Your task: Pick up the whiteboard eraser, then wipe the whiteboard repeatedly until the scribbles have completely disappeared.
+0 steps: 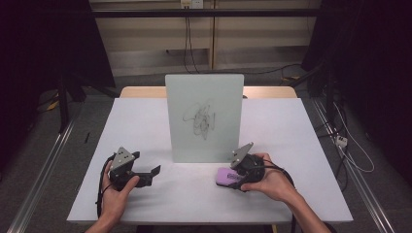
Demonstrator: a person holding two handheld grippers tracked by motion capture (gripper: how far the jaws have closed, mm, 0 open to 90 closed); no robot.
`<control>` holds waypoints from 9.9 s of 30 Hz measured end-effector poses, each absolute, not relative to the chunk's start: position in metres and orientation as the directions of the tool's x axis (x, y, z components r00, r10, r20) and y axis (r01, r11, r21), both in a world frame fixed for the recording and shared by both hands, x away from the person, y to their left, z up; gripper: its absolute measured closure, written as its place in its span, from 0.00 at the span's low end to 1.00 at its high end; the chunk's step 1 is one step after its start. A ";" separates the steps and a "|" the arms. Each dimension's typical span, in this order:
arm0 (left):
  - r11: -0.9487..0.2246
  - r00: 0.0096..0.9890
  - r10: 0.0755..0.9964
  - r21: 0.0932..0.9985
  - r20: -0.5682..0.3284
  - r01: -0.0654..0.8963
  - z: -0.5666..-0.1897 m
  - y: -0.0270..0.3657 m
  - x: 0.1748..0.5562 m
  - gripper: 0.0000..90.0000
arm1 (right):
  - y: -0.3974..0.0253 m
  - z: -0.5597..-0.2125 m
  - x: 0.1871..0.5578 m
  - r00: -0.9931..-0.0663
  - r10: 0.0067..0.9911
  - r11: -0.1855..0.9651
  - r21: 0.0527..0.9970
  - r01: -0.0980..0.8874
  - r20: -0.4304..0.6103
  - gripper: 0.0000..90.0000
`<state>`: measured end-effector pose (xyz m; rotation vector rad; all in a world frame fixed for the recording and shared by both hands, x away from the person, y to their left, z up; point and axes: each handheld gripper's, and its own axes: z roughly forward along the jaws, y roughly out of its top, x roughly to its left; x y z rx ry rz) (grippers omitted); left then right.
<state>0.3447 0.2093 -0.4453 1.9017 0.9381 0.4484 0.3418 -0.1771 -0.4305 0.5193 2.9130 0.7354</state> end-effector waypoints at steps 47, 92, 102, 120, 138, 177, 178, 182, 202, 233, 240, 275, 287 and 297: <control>-0.268 0.637 0.767 0.862 -0.079 0.430 -0.446 0.212 0.344 0.06 | -0.199 -0.412 0.347 -0.870 0.492 0.589 0.722 0.364 0.037 0.47; -0.282 0.644 0.762 0.858 -0.072 0.429 -0.447 0.215 0.344 0.06 | -0.182 -0.355 0.366 -0.860 0.507 0.453 0.866 0.210 -0.057 0.47; -0.298 0.652 0.756 0.859 -0.055 0.417 -0.445 0.214 0.343 0.06 | -0.180 -0.336 0.375 -0.848 0.522 0.436 0.884 0.170 -0.094 0.47; -0.305 0.659 0.750 0.855 -0.056 0.419 -0.445 0.213 0.343 0.06 | -0.176 -0.309 0.399 -0.793 0.584 0.441 0.888 0.133 -0.172 0.47; -0.307 0.662 0.747 0.853 -0.058 0.422 -0.446 0.214 0.343 0.06 | -0.165 -0.306 0.409 -0.756 0.615 0.463 0.879 0.116 -0.224 0.47; -0.313 0.673 0.738 0.857 -0.052 0.410 -0.444 0.211 0.340 0.06 | -0.186 -0.303 0.404 -0.718 0.656 0.459 0.877 0.138 -0.231 0.47; -0.314 0.674 0.737 0.857 -0.051 0.409 -0.444 0.211 0.340 0.06 | -0.188 -0.301 0.405 -0.715 0.662 0.447 0.884 0.139 -0.223 0.47; -0.319 0.675 0.736 0.853 -0.051 0.413 -0.445 0.210 0.341 0.06 | -0.183 -0.301 0.406 -0.715 0.660 0.457 0.879 0.137 -0.232 0.47; -0.320 0.674 0.737 0.853 -0.048 0.411 -0.445 0.211 0.341 0.06 | -0.134 -0.351 0.396 -0.797 0.561 0.543 0.826 0.150 -0.224 0.47; -0.323 0.676 0.735 0.852 -0.048 0.412 -0.446 0.210 0.342 0.06 | -0.105 -0.333 0.408 -0.791 0.567 0.526 0.840 0.135 -0.229 0.47; -0.323 0.677 0.735 0.852 -0.048 0.411 -0.446 0.211 0.342 0.06 | -0.092 -0.348 0.404 -0.814 0.539 0.553 0.820 0.146 -0.218 0.47; -0.317 0.673 0.738 0.851 -0.055 0.418 -0.446 0.210 0.341 0.06 | -0.136 -0.337 0.400 -0.772 0.597 0.511 0.845 0.157 -0.218 0.47; -0.324 0.675 0.736 0.849 -0.051 0.417 -0.447 0.209 0.342 0.06 | -0.141 -0.375 0.385 -0.800 0.569 0.546 0.815 0.193 -0.191 0.47; -0.323 0.674 0.737 0.849 -0.051 0.418 -0.446 0.211 0.342 0.06 | -0.143 -0.385 0.381 -0.813 0.552 0.572 0.794 0.208 -0.185 0.47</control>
